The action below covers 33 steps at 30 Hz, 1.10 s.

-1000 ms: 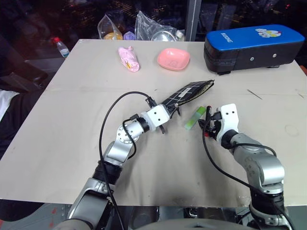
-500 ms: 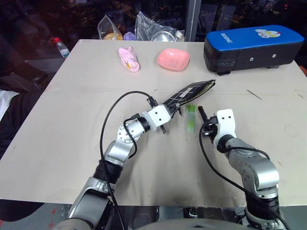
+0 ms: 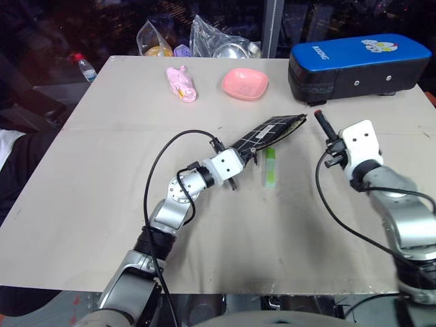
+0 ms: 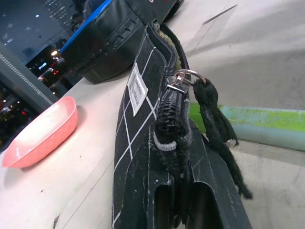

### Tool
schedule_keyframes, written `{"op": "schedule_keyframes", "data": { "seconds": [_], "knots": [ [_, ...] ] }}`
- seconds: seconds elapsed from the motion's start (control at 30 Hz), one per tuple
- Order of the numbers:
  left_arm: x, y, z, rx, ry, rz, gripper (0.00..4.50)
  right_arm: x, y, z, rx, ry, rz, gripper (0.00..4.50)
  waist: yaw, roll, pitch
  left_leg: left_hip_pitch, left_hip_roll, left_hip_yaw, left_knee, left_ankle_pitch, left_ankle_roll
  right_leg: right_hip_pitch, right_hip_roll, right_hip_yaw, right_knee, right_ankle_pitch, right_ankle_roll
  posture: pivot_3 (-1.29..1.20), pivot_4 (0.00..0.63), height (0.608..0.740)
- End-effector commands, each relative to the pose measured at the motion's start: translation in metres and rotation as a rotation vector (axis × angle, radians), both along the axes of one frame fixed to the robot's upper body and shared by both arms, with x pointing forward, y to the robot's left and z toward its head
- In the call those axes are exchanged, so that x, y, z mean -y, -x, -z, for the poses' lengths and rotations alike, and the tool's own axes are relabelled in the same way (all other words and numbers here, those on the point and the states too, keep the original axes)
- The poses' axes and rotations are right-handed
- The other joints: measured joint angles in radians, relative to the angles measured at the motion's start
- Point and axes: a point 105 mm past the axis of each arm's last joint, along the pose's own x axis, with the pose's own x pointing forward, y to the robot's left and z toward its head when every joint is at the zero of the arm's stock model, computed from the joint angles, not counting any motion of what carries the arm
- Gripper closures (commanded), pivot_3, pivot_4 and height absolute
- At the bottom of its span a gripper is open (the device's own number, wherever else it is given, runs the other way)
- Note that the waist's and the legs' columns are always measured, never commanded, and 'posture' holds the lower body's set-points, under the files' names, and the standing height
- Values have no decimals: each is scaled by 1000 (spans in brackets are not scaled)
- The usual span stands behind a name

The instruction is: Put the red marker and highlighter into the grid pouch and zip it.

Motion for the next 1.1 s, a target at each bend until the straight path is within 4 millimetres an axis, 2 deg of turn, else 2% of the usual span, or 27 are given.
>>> {"op": "schedule_keyframes", "data": {
  "seconds": [0.03, 0.13, 0.4, 0.5, 0.8, 0.93, 1.1],
  "knots": [
    [2, 1, -13, 46, 21, 20, 4500, -6, 2, -5, 39, 228, -165, 4226, -2, 0, 1, 0, 0, 1, 0, 0, 0, 0, 0, 0, 0, 0, 0, 0, 150, 686],
    [2, 1, -13, 50, 16, 27, 4500, -10, -1, -4, 51, 365, -254, 4226, -1, 1, 1, 0, 0, 1, 0, 0, 0, 0, -1, 1, 1, 0, 0, 0, 150, 686],
    [4, 4, -13, 72, -14, 47, 4500, -22, -16, -5, 108, 557, -364, 4226, 4, 0, 1, 0, 0, 3, 2, 2, -4, 0, -1, 1, 0, 0, 0, 0, 150, 686],
    [3, 4, -13, 76, -22, 45, 4500, -20, -20, -8, 121, 564, -350, 4226, 5, 0, 1, 0, 0, 3, 2, 2, -4, 0, -1, 1, 1, 0, 0, 0, 150, 686],
    [-1, 1, -12, 74, -20, 20, 4500, 14, -24, -31, 171, 533, -153, 4226, 5, 0, 1, 0, 0, 6, 2, 2, -4, 0, -2, 1, 1, 0, 0, 0, 150, 686],
    [-1, 1, -11, 69, -20, 22, 4500, 12, -24, -34, 187, 531, -159, 4226, 5, 0, 1, 0, 0, 7, 2, 2, -4, 0, -2, 1, 1, 0, 0, 0, 150, 686],
    [2, 1, -11, 68, -20, 29, 4500, 1, -22, -21, 158, 552, -218, 4226, 4, 0, 1, 0, 0, 8, 2, 2, -4, 0, -2, 1, 1, 0, 0, 0, 150, 686]
  ]
}}
